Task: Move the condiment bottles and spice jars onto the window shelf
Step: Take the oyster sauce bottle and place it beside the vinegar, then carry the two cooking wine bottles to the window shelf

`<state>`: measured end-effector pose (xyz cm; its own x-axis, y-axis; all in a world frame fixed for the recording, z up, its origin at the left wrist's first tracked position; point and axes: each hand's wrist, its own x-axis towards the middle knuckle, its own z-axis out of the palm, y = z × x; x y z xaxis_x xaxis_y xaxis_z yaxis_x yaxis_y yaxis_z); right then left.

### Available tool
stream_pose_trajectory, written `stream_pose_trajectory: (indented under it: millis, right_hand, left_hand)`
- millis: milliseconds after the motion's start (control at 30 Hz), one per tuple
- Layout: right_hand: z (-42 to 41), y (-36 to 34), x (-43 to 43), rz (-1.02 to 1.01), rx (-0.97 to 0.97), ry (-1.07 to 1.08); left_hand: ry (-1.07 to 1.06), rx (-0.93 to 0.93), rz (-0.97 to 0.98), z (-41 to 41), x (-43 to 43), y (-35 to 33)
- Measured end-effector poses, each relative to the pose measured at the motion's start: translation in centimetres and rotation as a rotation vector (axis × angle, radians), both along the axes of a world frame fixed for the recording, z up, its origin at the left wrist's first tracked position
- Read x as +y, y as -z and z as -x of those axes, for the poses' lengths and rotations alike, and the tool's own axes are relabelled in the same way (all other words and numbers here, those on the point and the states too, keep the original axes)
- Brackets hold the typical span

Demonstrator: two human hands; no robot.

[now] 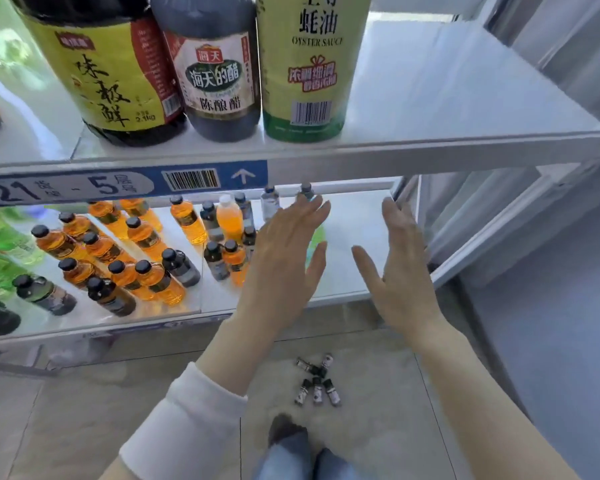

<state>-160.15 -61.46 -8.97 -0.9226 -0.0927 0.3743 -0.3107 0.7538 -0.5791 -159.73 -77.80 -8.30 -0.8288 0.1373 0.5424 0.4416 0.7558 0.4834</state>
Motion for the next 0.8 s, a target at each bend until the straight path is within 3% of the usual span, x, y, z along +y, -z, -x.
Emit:
stream_pose_trajectory:
  millis: [133,267,400,567,800]
  right_hand:
    - [-5.7,3.6,1.5,-0.084,-0.094,0.055]
    - [-12.4,7.6,3.1,-0.181,-0.221,0.083]
    - [-20.6,10.3,4.4,-0.186,-0.375,0.209]
    - [-29.7,10.5,4.9,-0.154,-0.482,0.389]
    - [-42.6,11.0,3.3,-0.056,-0.522,0.819]
  left_hand:
    - [0.043,-0.192,0.134,-4.4,1.4,3.2]
    - [0.109,-0.269,0.276,-9.8,3.2,6.9]
    - [0.291,-0.374,0.318,-15.1,6.0,9.3]
    - [0.544,-0.365,0.393,-20.5,9.4,10.4]
    - [0.968,-0.327,0.428,-29.5,12.0,10.9]
